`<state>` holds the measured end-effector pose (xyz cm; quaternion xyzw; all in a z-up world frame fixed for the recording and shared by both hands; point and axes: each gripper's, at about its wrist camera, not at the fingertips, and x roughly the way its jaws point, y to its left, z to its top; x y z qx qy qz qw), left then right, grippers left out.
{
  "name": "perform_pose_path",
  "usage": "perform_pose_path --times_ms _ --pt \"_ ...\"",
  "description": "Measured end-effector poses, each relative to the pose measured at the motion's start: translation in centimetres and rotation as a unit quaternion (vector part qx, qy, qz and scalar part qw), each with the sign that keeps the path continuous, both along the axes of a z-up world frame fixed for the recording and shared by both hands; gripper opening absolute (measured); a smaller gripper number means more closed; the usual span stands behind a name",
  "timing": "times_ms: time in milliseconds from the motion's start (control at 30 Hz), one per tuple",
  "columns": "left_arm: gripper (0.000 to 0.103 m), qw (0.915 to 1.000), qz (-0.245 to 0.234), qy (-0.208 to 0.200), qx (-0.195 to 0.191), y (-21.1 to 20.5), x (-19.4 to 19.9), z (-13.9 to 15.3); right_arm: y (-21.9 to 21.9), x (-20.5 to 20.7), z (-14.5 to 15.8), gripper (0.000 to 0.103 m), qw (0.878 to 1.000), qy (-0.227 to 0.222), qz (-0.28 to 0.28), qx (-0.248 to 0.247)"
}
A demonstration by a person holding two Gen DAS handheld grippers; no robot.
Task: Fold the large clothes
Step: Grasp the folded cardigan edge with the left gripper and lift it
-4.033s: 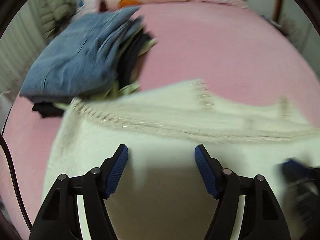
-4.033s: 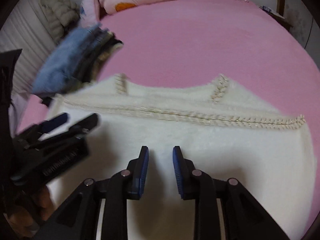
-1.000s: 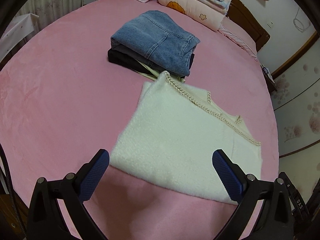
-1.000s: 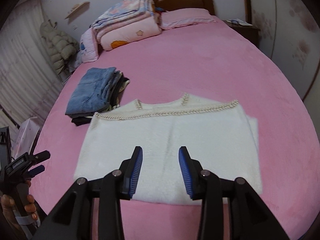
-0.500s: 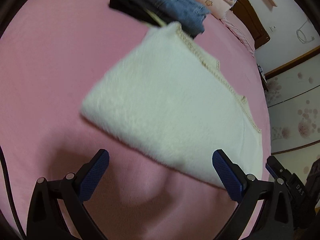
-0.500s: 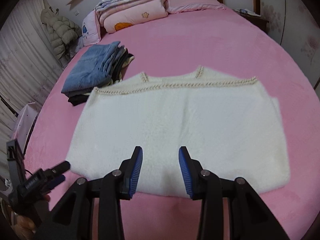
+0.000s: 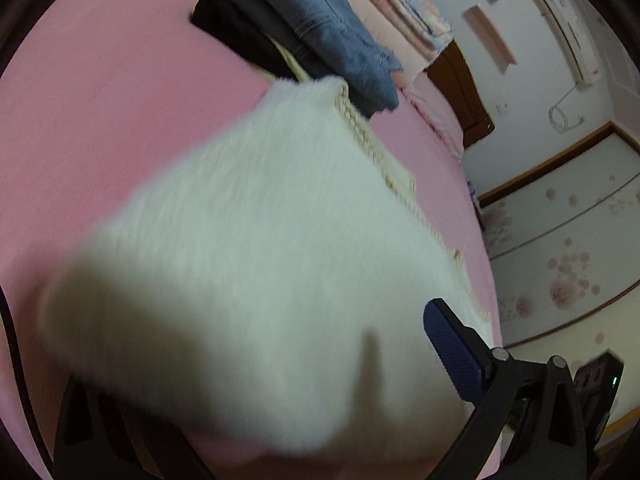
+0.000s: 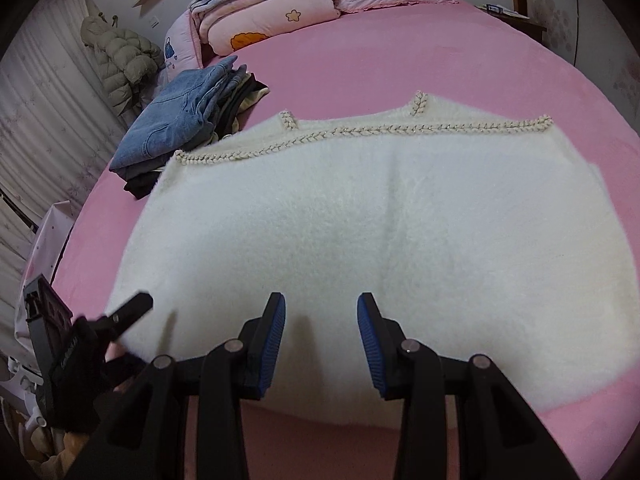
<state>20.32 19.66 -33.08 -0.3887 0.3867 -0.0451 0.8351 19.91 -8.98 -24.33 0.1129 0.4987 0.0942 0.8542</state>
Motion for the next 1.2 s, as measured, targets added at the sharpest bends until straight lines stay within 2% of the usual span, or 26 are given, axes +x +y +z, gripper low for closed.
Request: perform_pose_path --times_ms 67,167,200,233,267,333,400,500,600,700,867,900,1000,1033,1100,1200 --pt "0.096 0.9997 0.014 -0.011 -0.019 0.5 1.4 -0.2 0.2 0.4 -0.2 0.037 1.000 -0.003 0.003 -0.008" --pt "0.082 0.9991 0.031 -0.013 -0.024 0.5 2.6 -0.2 0.7 0.9 -0.1 0.037 0.999 -0.013 0.008 -0.028" --pt "0.066 0.9994 0.031 -0.008 -0.014 0.7 2.5 0.0 0.8 1.0 -0.1 0.037 0.999 -0.017 0.008 -0.037" --pt "0.041 0.9995 0.030 -0.004 -0.001 0.6 2.4 0.2 0.9 1.1 -0.1 0.037 0.999 -0.021 0.008 -0.047" --pt "0.028 0.9993 0.031 0.002 0.019 0.6 2.4 0.5 1.1 1.3 0.1 0.037 0.998 -0.030 0.007 -0.062" --pt "0.022 0.9995 0.013 0.001 0.030 0.8 2.1 1.3 1.3 1.7 0.2 0.036 0.995 -0.048 0.004 -0.086" --pt "0.020 0.9984 -0.004 -0.009 0.055 0.2 2.3 2.8 1.6 2.1 0.4 0.021 0.993 -0.061 0.008 -0.104" --pt "0.019 0.9917 -0.040 -0.038 0.116 -1.8 2.6 5.9 1.9 2.8 -0.3 0.004 0.992 -0.058 0.016 -0.113" --pt "0.019 0.9853 -0.062 -0.069 0.143 -3.5 2.6 8.7 2.1 3.3 -2.3 0.003 0.995 -0.028 0.027 -0.089" --pt "0.019 0.9771 -0.093 -0.101 0.162 -6.1 3.0 11.1 2.2 3.0 -4.1 0.003 0.994 -0.040 0.044 -0.094" --pt "0.018 0.9532 -0.171 -0.170 0.181 -12.5 3.0 15.1 -0.3 3.7 -4.5 0.003 0.999 -0.013 0.045 -0.002" --pt "0.018 0.9458 -0.196 -0.184 0.183 -14.5 2.8 15.8 -1.0 4.1 -4.5 0.003 0.999 -0.003 0.051 0.020" --pt "0.019 0.9291 -0.242 -0.212 0.183 -18.9 2.5 16.9 -4.9 4.8 -4.2 0.000 0.990 0.037 0.036 0.128" --pt "0.019 0.9228 -0.263 -0.220 0.176 -20.7 2.5 17.1 -6.4 4.4 -3.6 0.000 0.989 0.033 0.018 0.141" --pt "0.019 0.9108 -0.299 -0.228 0.172 -23.9 2.2 16.6 -10.0 2.5 -1.5 0.000 0.991 0.006 -0.024 0.131" --pt "0.019 0.8982 -0.345 -0.211 0.172 -29.2 2.4 13.9 -15.7 -1.2 0.3 0.000 0.990 -0.012 -0.086 0.111"
